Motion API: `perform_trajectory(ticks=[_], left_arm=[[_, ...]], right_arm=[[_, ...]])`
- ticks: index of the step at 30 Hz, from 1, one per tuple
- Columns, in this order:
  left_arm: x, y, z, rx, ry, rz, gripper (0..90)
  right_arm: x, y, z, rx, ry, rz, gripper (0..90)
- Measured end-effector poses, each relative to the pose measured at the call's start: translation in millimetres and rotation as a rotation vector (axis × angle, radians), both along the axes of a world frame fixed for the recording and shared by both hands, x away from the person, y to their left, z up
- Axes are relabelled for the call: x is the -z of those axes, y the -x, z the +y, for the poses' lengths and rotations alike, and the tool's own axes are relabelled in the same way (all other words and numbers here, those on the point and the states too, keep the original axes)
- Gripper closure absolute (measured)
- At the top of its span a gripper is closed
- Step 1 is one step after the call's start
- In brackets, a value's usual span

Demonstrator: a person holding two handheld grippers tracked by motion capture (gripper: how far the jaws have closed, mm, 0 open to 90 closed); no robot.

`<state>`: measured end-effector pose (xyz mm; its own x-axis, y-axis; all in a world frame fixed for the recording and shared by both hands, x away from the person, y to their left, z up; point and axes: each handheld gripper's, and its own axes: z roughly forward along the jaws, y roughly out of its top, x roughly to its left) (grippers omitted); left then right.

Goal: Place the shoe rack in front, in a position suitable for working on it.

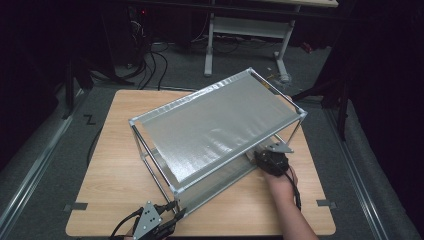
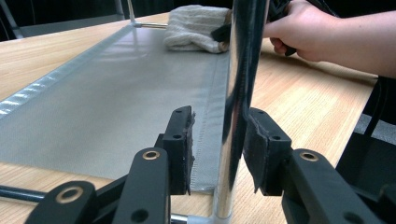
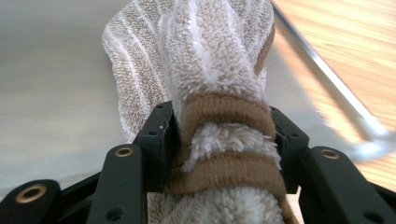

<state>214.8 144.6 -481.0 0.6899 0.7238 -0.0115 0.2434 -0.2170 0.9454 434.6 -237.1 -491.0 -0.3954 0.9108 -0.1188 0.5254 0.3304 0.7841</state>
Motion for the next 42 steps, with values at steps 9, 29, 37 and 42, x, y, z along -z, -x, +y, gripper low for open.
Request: perform_trajectory(ticks=[9, 29, 37, 42], left_arm=[[0.0, 0.4, -0.3, -0.003, 0.002, 0.0, 63.4], [0.1, 0.8, 0.6, -0.007, 0.003, -0.002, 63.7], [-0.3, 1.3, 0.6, -0.01, 0.006, -0.005, 64.1], [-0.5, 1.5, 1.4, -0.017, 0.007, -0.008, 64.2]], right_arm=[[-3.6, -14.9, -29.6, 0.102, 0.003, 0.004, 49.6], [-7.4, -28.3, -31.1, 0.155, 0.007, -0.013, 55.2], [-5.7, -27.3, -31.3, 0.12, -0.025, 0.021, 54.1], [-3.8, -19.6, -25.5, 0.094, -0.042, 0.018, 54.2]])
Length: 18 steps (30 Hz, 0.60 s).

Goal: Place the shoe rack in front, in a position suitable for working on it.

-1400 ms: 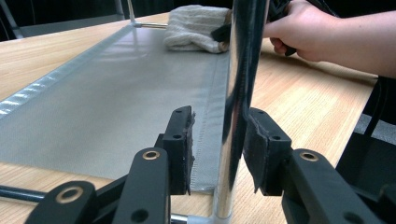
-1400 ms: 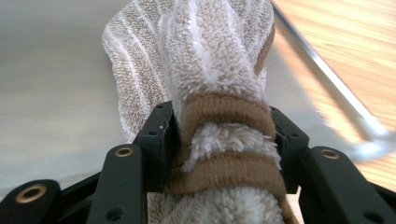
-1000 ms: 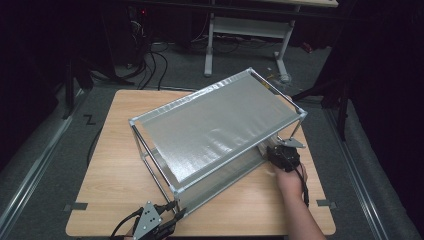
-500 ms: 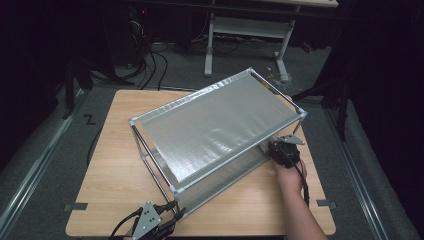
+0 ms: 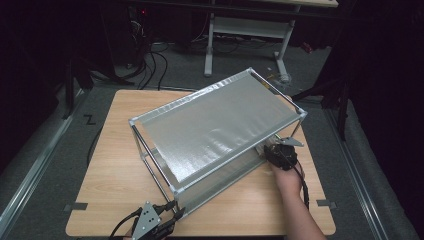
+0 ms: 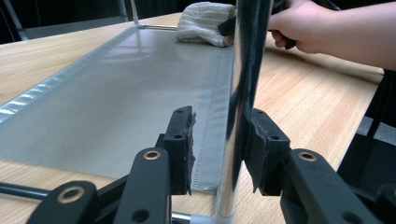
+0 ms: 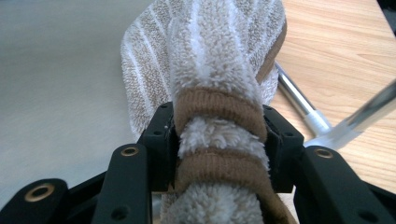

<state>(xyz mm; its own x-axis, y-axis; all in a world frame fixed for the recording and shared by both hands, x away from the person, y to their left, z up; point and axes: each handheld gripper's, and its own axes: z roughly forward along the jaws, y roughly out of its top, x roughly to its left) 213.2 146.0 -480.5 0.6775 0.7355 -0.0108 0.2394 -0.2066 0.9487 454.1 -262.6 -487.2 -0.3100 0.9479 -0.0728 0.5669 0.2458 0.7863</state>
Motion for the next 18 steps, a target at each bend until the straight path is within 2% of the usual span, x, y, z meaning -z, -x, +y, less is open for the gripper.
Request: perform_trajectory(ticks=[6, 10, 18], left_arm=[[-0.8, 0.9, -0.1, 0.0, -0.001, -0.007, 64.4], [-1.0, 1.1, -0.3, 0.001, 0.001, -0.011, 64.5], [-1.3, 1.0, -0.7, 0.002, 0.002, -0.012, 64.7]], right_arm=[[1.2, 14.8, 13.5, -0.064, -0.003, -0.006, 54.1], [2.6, 27.5, 30.0, -0.124, -0.003, -0.011, 53.9], [5.1, 55.2, 64.7, -0.222, -0.031, -0.008, 53.5]])
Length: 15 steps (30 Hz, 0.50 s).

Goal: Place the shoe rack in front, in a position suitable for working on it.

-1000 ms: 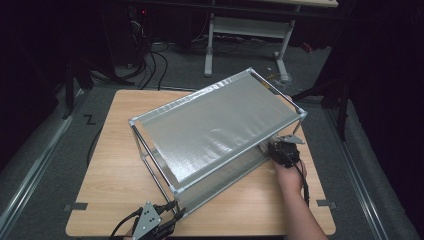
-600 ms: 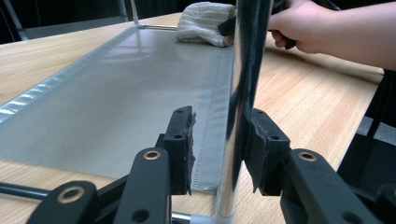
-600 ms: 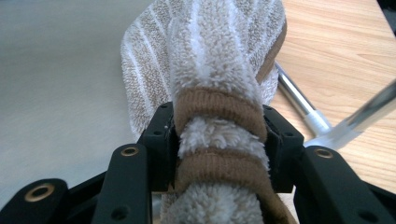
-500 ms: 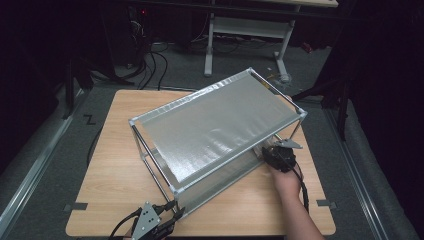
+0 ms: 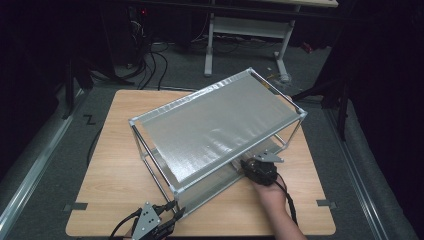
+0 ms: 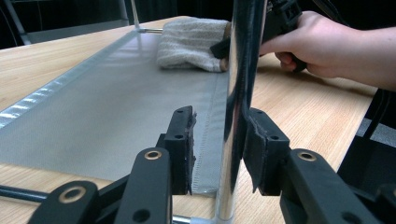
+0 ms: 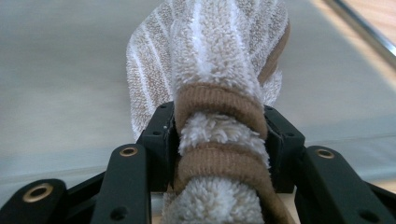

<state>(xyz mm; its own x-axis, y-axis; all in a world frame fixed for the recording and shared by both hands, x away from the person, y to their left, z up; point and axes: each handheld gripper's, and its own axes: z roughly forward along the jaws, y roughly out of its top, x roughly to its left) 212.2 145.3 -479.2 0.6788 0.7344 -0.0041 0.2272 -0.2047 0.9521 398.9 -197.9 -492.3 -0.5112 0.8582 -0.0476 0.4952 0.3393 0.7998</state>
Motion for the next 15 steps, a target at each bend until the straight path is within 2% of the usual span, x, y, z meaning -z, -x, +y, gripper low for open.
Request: perform_trajectory(ticks=[6, 15], left_arm=[[-0.4, 0.4, -0.3, -0.001, 0.0, -0.002, 65.1], [-1.5, 0.8, -0.2, 0.001, -0.003, -0.009, 66.8]], right_arm=[[0.6, 23.1, 27.1, -0.067, -0.016, 0.01, 53.3], [1.0, 61.7, 71.3, -0.203, -0.031, 0.022, 53.3]])
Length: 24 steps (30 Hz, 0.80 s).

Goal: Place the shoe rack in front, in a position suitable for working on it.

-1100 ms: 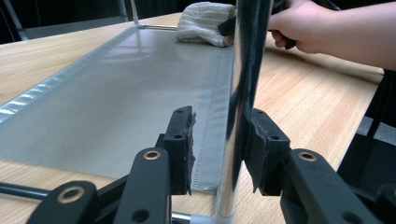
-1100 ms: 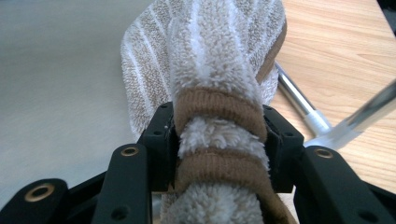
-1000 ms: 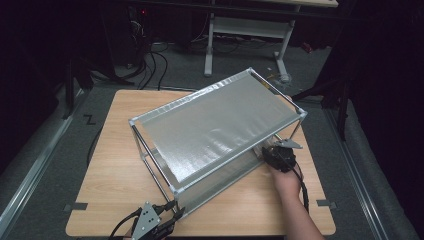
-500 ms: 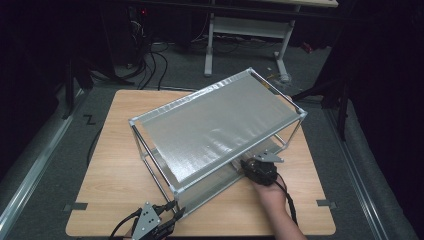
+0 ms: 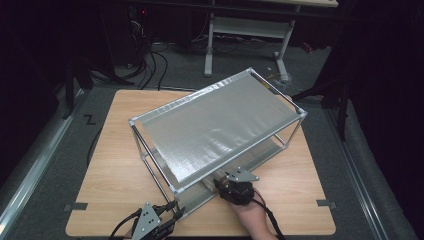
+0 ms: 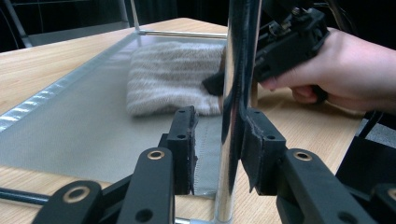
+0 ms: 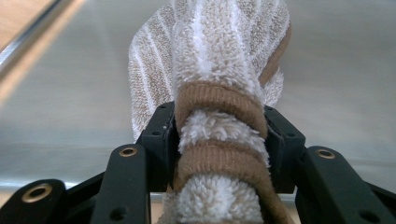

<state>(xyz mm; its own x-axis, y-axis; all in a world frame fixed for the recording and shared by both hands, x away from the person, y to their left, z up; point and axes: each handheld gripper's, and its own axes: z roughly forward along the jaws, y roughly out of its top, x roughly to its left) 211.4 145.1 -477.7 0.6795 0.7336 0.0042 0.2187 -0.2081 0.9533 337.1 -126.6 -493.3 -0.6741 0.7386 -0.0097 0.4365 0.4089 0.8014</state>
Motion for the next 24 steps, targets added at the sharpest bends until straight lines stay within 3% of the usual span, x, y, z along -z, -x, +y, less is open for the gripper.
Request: perform_trajectory(ticks=[19, 24], left_arm=[[-0.6, -0.7, -4.1, 0.007, -0.014, -0.005, 73.8], [-0.6, -0.6, -5.0, 0.012, -0.018, -0.005, 75.9]], right_arm=[[1.6, 57.7, 62.2, -0.208, -0.058, 0.044, 53.4], [3.1, 60.0, 65.5, -0.209, -0.048, 0.034, 54.7]])
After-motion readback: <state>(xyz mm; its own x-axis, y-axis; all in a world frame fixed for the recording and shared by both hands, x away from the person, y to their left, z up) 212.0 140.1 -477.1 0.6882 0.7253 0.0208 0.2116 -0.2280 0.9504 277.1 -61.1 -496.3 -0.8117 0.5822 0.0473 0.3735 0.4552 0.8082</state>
